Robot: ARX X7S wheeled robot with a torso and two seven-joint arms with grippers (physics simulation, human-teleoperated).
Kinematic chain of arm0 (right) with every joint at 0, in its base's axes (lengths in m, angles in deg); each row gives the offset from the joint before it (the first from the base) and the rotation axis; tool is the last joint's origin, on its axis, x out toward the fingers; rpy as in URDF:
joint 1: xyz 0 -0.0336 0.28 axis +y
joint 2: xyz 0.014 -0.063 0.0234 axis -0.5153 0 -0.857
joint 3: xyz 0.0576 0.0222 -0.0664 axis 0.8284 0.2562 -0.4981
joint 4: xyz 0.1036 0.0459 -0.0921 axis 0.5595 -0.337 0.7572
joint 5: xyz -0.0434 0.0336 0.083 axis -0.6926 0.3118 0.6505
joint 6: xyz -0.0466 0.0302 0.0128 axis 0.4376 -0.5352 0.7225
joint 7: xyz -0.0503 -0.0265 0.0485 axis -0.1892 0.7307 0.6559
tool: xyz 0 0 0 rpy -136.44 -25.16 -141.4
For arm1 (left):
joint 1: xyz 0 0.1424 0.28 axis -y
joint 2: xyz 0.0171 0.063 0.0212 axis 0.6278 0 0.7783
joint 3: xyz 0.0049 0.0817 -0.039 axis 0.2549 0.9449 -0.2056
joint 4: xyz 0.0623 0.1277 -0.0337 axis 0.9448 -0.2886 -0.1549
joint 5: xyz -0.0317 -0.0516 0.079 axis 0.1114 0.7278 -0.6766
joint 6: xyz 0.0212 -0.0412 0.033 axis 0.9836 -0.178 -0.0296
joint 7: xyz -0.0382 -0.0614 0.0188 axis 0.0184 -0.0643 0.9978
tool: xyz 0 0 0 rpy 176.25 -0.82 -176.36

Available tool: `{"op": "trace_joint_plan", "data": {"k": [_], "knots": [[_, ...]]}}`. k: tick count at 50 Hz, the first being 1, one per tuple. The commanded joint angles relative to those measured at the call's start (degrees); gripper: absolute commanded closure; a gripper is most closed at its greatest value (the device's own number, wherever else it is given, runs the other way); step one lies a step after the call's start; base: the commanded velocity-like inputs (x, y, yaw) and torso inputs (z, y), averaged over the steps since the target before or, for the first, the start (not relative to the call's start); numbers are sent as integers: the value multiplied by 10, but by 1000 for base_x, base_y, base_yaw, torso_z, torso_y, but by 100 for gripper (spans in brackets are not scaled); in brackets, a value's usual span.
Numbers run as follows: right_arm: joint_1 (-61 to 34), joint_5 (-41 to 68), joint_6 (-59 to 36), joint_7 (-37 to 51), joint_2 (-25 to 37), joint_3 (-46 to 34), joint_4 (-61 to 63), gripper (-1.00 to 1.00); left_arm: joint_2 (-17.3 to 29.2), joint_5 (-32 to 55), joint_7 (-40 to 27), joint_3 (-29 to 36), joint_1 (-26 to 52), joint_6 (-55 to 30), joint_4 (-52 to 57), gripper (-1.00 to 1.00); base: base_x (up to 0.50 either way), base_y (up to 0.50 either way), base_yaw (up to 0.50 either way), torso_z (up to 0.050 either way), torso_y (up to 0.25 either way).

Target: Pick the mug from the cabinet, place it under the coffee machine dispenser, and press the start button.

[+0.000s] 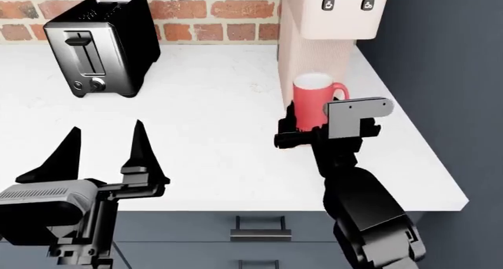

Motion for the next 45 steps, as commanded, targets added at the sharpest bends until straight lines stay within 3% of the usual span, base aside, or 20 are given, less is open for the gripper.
{"op": "trace_joint_plan", "data": {"k": [1,13,21,40,41,45], "knots": [[45,14,-89,54,5,-12,101,-100,2,5,-2,-1,2,-1,0,-100,0,0,0,0,0],[117,20,-108,138,-7,27,175,-100,4,5,-4,1,-1,1,3,-100,0,0,0,0,0],[168,-24,-134,217,3,12,310,-100,5,5,-4,2,-2,3,2,-100,0,0,0,0,0],[144,-97,-183,220,79,-63,521,-100,8,8,-6,3,-5,5,4,-100,0,0,0,0,0],[139,-97,-187,218,81,-62,529,100,8,9,-6,3,-4,5,4,-100,0,0,0,0,0],[111,-92,-212,207,91,-56,560,100,9,10,-6,4,-3,5,3,-100,0,0,0,0,0]]}}
